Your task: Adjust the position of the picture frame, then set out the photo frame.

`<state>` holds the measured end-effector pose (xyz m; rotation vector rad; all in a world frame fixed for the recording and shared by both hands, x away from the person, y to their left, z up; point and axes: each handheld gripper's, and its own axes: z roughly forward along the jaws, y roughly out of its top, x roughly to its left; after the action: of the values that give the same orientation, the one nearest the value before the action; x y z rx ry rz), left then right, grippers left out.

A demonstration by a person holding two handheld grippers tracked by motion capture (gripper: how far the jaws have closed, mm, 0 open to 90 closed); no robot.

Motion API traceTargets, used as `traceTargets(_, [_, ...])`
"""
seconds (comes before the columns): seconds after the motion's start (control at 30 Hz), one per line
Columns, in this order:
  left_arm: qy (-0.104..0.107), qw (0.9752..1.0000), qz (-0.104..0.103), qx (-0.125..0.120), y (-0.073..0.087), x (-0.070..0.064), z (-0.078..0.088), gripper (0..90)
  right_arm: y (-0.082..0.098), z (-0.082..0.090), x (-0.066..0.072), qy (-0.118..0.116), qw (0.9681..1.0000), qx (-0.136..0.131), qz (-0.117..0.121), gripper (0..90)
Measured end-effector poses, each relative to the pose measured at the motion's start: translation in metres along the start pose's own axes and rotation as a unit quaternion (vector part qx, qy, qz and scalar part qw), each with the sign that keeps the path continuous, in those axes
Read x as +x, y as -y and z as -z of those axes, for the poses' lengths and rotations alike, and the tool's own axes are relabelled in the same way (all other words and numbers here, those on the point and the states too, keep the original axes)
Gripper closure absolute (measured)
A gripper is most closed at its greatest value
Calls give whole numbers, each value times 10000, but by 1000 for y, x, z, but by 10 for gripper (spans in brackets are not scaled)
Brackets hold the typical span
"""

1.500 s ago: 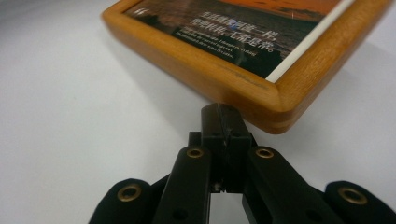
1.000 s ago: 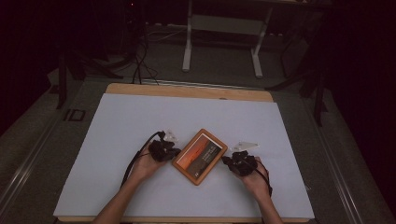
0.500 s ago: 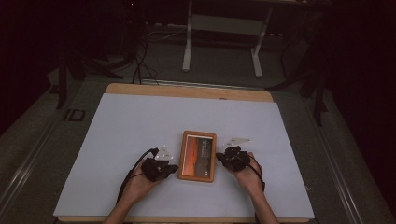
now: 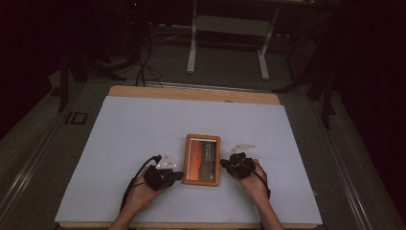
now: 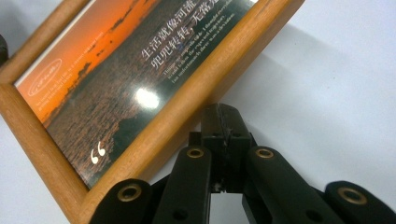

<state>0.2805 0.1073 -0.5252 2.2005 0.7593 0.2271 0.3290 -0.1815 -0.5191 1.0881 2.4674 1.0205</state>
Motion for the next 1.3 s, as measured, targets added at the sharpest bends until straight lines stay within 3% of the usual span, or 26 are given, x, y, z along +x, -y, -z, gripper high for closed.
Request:
traceTargets(0.1, [-57, 10000, 24, -17, 2, 1, 1, 896, 0, 1, 0, 13, 10000, -45, 1, 900])
traceTargets(0.27, [-339, 9987, 179, -338, 6, 11, 11, 888, -2, 4, 0, 147, 9996, -168, 152, 886])
traceTargets(0.5, [-626, 9935, 514, -800, 11, 17, 19, 836, -1, 7, -1, 214, 9992, -284, 160, 872])
traceTargets(0.77, [-690, 9905, 743, -929, 15, 22, 21, 683, -6, 11, 0, 359, 9982, -425, 202, 849])
traceTargets(0.87, [-682, 9898, 812, -957, 15, 22, 21, 642, -13, 18, -3, 453, 9967, -637, 205, 831])
traceTargets(0.97, [-684, 9895, 843, -955, 15, 22, 21, 619, -20, 23, -5, 474, 9955, -801, 189, 800])
traceTargets(1.2, [-618, 9886, 933, -1008, 14, 22, 23, 602, -33, 21, -8, 389, 9954, -855, 169, 751])
traceTargets(1.3, [-593, 9884, 959, -1018, 14, 23, 23, 601, -41, 16, -9, 397, 9952, -870, 185, 772])
